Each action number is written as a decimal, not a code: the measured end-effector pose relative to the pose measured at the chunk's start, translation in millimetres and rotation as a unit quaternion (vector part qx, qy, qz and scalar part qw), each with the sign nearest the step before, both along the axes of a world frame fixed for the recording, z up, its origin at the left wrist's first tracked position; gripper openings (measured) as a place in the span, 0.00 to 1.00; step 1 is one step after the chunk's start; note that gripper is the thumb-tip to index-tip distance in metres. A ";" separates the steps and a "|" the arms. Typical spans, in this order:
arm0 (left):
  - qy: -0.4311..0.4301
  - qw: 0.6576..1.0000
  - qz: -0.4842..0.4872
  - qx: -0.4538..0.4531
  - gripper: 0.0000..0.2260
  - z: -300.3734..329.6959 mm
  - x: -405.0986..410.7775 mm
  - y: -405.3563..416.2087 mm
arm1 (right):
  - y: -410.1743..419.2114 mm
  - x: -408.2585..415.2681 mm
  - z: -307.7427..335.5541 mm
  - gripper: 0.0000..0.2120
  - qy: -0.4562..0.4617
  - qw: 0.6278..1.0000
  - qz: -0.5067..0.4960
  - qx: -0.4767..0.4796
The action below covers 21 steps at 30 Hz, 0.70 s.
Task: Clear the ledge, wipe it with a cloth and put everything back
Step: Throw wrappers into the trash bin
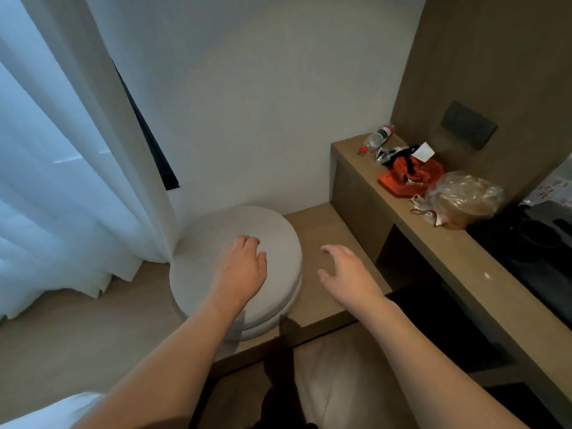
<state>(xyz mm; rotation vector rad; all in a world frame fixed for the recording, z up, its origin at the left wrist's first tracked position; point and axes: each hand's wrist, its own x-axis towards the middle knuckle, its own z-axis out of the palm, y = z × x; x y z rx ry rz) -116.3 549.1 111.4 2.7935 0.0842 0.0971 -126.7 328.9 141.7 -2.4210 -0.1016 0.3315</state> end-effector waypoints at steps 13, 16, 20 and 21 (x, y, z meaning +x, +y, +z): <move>0.046 0.983 -0.176 -0.022 0.15 -12.2 235.8 -64.5 | -47.1 149.3 -4.9 0.25 0.011 0.980 -0.194 -0.035; 0.045 0.971 -0.236 -0.017 0.16 -17.1 260.3 -102.0 | -70.2 157.4 -7.9 0.25 0.024 0.968 -0.246 -0.036; 0.057 0.944 -0.324 0.012 0.19 -27.8 277.6 -164.4 | -113.4 164.6 -12.1 0.25 0.048 0.948 -0.311 -0.047; 0.057 0.939 -0.340 0.018 0.19 -29.9 281.0 -179.5 | -124.9 167.2 -14.0 0.25 0.050 0.945 -0.321 -0.045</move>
